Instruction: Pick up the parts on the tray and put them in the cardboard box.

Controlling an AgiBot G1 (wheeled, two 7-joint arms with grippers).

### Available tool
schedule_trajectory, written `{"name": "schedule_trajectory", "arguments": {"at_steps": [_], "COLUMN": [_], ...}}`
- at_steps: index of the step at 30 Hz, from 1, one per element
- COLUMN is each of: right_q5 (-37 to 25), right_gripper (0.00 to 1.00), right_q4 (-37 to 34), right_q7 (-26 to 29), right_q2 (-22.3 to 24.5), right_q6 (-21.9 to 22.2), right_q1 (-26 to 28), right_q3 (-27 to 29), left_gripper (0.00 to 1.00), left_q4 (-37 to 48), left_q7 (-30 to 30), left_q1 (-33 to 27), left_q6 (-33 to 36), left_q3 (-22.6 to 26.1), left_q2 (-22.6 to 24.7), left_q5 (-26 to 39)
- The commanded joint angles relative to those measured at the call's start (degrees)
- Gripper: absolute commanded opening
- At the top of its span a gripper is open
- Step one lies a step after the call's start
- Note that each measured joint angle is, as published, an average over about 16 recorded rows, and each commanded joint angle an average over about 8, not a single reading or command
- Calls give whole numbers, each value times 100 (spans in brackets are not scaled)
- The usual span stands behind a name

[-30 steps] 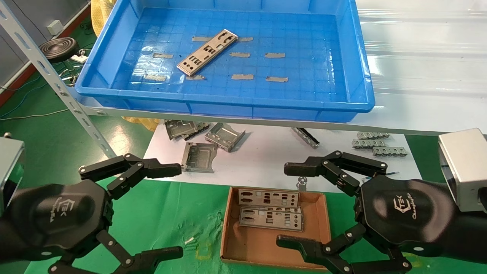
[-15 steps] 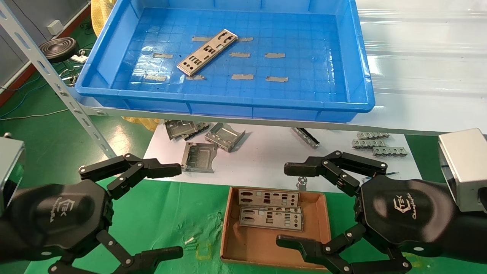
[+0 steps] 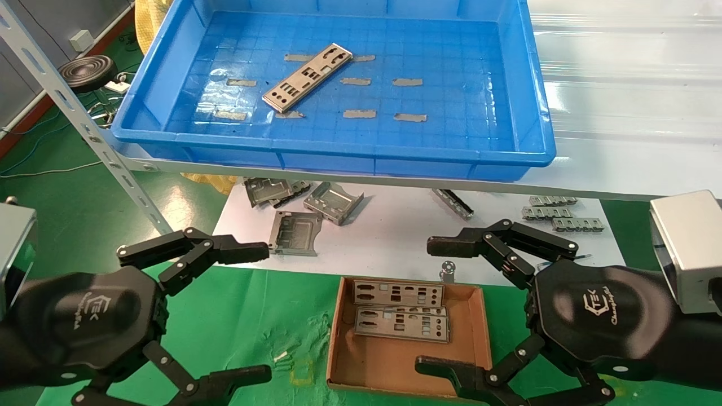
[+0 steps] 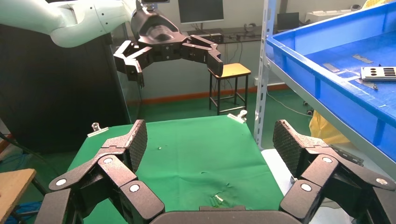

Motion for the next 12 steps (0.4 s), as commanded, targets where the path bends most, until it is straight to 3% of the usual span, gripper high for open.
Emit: {"name": "schedule_trajectory", "arguments": {"at_steps": [1,12], "right_q5": [0,0], "right_gripper": [100,100], "right_q4": [0,0], "right_q7": [0,0], "right_q2": [0,0], "right_q6": [0,0], "right_q1": [0,0], "right_q3": [0,0], "left_gripper": [100,100], "left_q4": [0,0], "left_q7": [0,0], "left_q1": [0,0], "left_q6": [0,0], "left_q3": [0,0], "left_q2": [0,0], "left_q5": [0,0]}}
